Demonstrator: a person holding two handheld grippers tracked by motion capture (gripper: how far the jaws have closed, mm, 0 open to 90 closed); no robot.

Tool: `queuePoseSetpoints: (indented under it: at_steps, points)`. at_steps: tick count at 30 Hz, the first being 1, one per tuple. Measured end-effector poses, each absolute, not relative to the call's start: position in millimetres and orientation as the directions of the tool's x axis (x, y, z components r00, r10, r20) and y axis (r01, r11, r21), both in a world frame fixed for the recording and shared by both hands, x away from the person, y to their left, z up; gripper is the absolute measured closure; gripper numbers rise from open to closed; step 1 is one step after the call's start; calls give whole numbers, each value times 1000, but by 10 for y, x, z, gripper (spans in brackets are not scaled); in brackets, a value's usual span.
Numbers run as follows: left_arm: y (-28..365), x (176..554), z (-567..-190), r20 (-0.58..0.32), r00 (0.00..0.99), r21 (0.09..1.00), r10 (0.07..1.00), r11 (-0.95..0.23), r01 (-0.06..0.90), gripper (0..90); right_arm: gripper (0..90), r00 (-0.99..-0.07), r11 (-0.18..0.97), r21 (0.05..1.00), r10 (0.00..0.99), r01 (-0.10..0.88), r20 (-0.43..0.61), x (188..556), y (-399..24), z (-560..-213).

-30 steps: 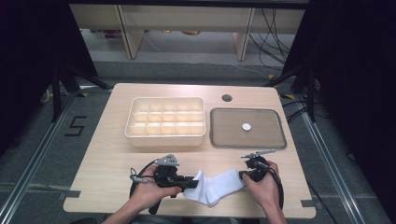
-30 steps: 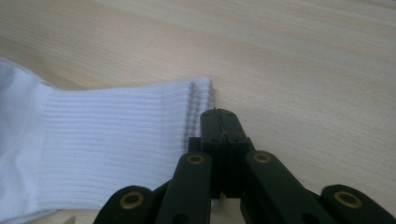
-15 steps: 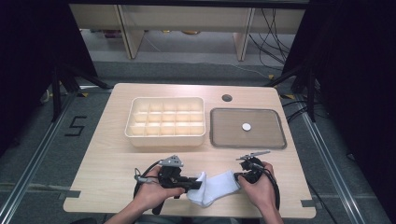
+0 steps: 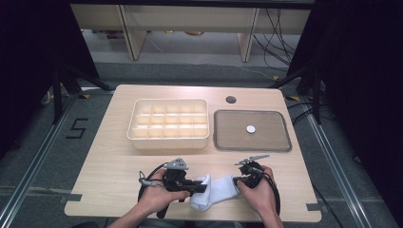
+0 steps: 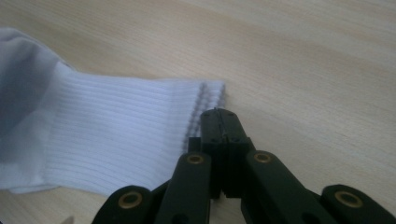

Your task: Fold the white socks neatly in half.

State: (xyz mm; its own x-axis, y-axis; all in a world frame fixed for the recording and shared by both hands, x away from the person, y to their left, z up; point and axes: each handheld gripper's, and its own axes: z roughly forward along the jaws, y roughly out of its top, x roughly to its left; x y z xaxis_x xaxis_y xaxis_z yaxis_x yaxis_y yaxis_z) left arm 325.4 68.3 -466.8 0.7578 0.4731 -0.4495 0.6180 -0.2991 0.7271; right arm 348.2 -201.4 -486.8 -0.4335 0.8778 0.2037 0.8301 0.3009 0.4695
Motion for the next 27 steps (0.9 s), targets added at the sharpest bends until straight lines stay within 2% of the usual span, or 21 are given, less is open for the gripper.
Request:
queuePoseSetpoints:
  at_steps: [5,27]
  points:
    - [688,3262,-4678,-447,754,726,481,-297,620,802,900,-456,321,478,868,817,197,3455,-1982,-4870]
    - [690,3286,-4717,-441,740,710,507,-307,634,801,900,-450,309,486,869,818,204,3388,-1939,-4840]
